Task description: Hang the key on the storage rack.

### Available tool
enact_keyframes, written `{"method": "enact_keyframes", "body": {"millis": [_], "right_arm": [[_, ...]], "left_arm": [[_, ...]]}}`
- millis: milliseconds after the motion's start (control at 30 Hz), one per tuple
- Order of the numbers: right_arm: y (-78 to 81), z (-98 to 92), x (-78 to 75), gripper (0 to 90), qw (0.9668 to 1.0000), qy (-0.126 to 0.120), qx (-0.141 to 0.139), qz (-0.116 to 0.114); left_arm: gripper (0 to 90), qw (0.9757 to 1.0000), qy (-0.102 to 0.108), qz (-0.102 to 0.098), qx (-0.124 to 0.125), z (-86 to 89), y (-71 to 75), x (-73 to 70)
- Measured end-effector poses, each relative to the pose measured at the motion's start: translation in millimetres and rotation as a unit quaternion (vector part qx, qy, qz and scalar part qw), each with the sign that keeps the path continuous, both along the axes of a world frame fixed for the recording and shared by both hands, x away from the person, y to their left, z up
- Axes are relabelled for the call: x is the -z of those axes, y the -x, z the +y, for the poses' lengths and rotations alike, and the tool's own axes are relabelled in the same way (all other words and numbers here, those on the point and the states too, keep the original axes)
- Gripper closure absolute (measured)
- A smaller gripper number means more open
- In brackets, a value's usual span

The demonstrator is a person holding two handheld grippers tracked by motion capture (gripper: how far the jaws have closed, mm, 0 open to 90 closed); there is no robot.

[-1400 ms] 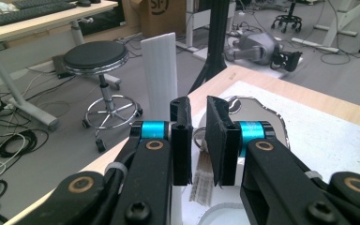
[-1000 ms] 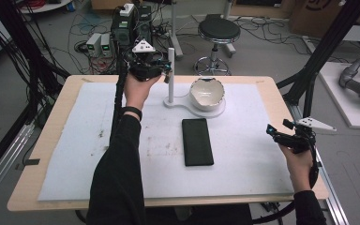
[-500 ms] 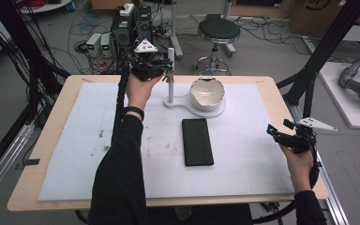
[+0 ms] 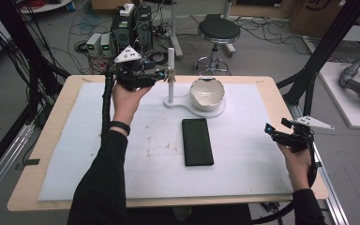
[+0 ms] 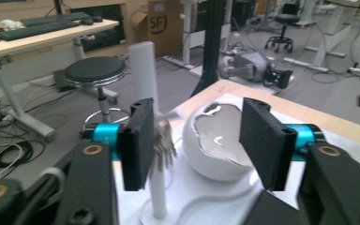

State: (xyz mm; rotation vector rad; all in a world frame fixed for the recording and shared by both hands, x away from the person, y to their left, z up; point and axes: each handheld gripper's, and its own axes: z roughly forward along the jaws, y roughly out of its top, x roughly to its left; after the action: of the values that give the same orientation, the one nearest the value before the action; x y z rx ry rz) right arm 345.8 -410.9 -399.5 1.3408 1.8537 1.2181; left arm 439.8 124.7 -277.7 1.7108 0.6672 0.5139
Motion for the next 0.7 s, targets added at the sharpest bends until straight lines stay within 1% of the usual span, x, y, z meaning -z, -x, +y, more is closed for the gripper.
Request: {"method": "enact_keyframes", "body": {"millis": [167, 200, 267, 367, 433, 600, 633, 700], "right_arm": [[-1.4, 1.6, 0.2, 21.2, 1.0000, 0.002, -0.003, 0.000], [-1.4, 1.8, 0.0, 21.2, 1.0000, 0.001, -0.003, -0.001], [-1.5, 2.1, -0.4, 21.2, 1.0000, 0.001, -0.003, -0.001], [-2.2, 3.9, 0.1, 21.2, 1.0000, 0.005, -0.005, 0.000], [-2.3, 5.7, 0.2, 21.2, 1.0000, 0.007, -0.006, 0.002], [-2.0, 9.1, -0.1, 21.2, 0.9999, 0.011, -0.012, 0.001], [-1.8, 9.4, -0.1, 21.2, 0.9998, 0.013, -0.013, 0.001], [-1.5, 10.6, -0.4, 21.2, 0.9998, 0.014, -0.014, -0.001]], "left_arm": [[38.0, 1.0000, -0.005, -0.003, 0.004, 8.5, 27.7, 13.0], [37.4, 0.9999, -0.006, -0.001, 0.008, 10.3, 33.5, 16.0], [35.1, 0.9999, -0.006, -0.006, 0.008, 13.7, 45.7, 23.1], [33.5, 0.9998, -0.018, -0.001, 0.003, 17.3, 63.3, 33.7], [32.3, 0.9999, -0.015, -0.001, 0.006, 19.0, 73.9, 40.8], [30.8, 0.9998, -0.019, 0.002, 0.010, 24.7, 95.2, 59.1], [30.6, 0.9998, -0.019, 0.002, 0.011, 27.4, 99.9, 64.7], [29.8, 0.9998, -0.016, -0.003, 0.009, 32.6, 107.2, 73.7]]}}
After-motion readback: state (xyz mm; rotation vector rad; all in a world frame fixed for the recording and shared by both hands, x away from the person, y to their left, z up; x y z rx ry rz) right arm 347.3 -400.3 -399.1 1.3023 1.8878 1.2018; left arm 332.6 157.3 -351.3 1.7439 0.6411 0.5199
